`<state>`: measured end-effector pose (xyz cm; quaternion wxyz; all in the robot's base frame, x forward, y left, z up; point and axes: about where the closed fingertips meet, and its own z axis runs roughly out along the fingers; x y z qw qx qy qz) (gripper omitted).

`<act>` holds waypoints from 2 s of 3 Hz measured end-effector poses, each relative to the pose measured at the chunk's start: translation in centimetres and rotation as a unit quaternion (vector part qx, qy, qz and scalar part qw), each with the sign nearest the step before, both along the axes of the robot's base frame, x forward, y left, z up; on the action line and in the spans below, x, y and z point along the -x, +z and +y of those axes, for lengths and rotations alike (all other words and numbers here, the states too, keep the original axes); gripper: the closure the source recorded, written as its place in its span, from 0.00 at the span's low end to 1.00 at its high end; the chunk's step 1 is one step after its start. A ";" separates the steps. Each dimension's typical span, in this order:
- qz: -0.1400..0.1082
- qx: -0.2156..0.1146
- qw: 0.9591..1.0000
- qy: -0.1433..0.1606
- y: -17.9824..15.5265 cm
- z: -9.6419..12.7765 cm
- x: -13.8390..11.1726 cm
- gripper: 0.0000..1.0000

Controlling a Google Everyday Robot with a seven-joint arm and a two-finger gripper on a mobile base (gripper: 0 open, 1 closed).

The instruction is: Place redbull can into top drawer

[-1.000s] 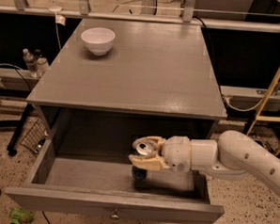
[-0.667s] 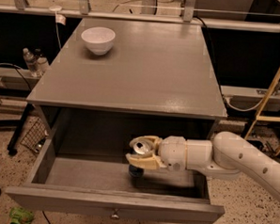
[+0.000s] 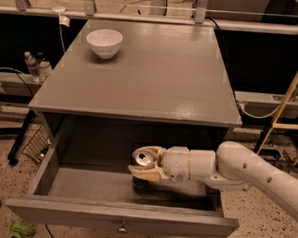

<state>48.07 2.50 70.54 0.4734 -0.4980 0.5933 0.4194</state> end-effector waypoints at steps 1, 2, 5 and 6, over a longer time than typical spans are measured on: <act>0.002 0.004 1.000 0.007 -1.4 1.2 -0.5 1.00; 0.004 0.003 1.000 0.009 -2.2 1.7 -0.8 1.00; 0.005 0.001 1.000 0.014 -2.1 2.2 -0.6 0.37; 0.005 0.001 1.000 0.016 -2.1 2.4 -0.5 0.13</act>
Offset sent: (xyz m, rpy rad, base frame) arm 0.0139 0.0195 -0.0317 -0.0021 0.0148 0.0143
